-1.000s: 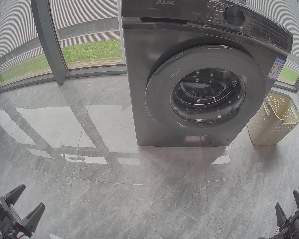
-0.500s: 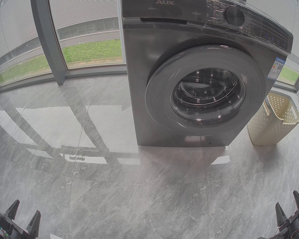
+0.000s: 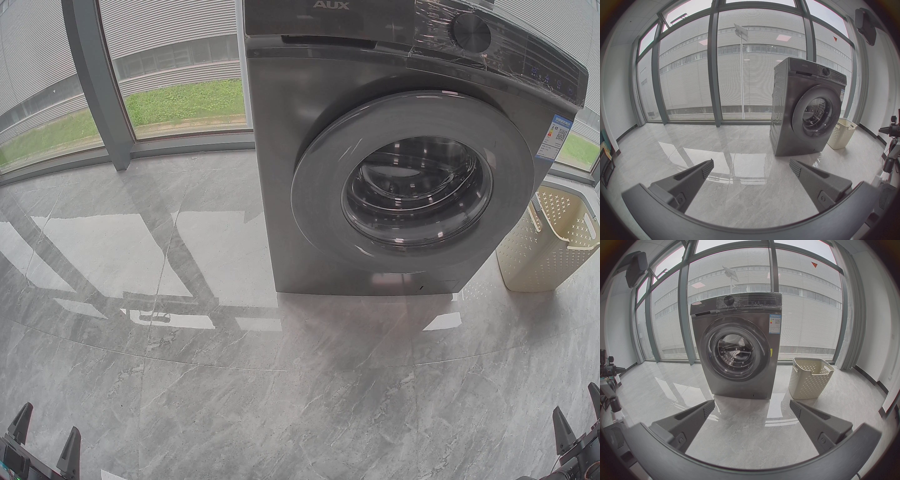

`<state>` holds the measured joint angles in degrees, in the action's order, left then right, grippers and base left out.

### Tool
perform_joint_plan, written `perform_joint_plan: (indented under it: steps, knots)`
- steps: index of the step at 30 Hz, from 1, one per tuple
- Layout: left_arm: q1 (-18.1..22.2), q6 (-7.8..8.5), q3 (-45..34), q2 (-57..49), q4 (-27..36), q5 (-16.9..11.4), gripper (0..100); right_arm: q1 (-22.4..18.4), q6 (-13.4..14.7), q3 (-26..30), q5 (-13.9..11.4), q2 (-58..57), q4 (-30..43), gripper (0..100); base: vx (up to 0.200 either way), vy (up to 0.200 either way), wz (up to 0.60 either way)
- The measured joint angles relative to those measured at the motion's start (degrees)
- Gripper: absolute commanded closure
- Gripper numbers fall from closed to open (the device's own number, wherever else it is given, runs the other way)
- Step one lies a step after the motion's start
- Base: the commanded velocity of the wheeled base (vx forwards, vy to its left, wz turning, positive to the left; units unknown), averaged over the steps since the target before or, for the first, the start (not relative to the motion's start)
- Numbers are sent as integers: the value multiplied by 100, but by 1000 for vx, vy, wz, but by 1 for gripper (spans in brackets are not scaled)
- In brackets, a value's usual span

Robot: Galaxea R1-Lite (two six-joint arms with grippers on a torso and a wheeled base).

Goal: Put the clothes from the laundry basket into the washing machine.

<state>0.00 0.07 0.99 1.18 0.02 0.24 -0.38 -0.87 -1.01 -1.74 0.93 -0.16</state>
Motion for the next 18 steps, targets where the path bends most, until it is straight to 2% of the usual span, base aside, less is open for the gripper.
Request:
perform_joint_plan:
  steps: [6,18]
  knots:
    - [-10,-26,0,-39,-2,-4,0,5,0,0,2,0,2,0,0,0,0]
    - [-10,-43,2,-50,5,-9,0,0,0,0,0,0,0,0,0,-200,0]
